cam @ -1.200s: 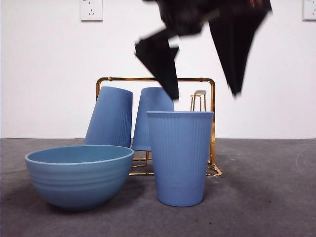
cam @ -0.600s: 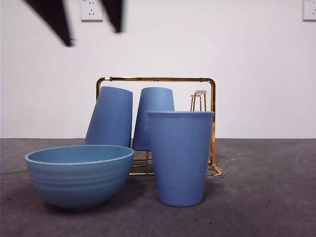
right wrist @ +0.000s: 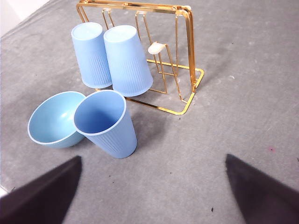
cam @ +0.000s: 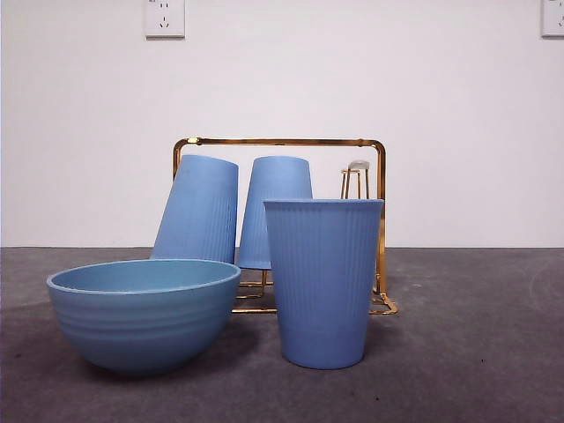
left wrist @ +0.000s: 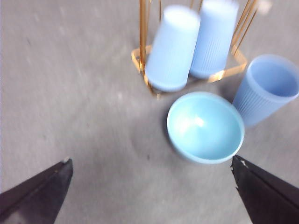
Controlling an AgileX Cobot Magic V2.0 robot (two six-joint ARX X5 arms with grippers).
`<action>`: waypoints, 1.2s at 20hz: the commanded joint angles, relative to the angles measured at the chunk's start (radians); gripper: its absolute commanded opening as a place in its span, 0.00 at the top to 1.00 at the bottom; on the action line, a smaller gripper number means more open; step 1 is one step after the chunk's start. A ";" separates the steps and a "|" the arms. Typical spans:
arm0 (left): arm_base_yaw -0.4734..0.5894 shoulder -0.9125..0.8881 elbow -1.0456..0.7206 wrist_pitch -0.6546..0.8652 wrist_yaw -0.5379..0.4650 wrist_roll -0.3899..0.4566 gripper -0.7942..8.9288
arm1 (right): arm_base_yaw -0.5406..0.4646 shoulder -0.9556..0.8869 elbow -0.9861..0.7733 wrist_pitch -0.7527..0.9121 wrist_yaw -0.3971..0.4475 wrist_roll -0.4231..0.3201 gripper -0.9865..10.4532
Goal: Right arm lift cup from the cupboard, then place it on the right of the bowl
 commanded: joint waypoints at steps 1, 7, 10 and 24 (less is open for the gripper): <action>-0.006 -0.048 0.007 -0.014 -0.007 -0.002 0.94 | 0.005 0.002 0.011 0.009 0.000 -0.039 0.92; -0.006 -0.090 0.010 -0.027 -0.007 -0.003 0.90 | 0.005 0.002 0.011 0.009 0.003 -0.042 0.90; -0.006 -0.090 0.010 -0.027 -0.007 -0.003 0.90 | 0.005 0.002 0.011 0.009 0.003 -0.042 0.90; 0.532 -0.293 -0.328 0.532 0.143 0.331 0.90 | 0.005 0.002 0.011 0.009 0.003 -0.042 0.90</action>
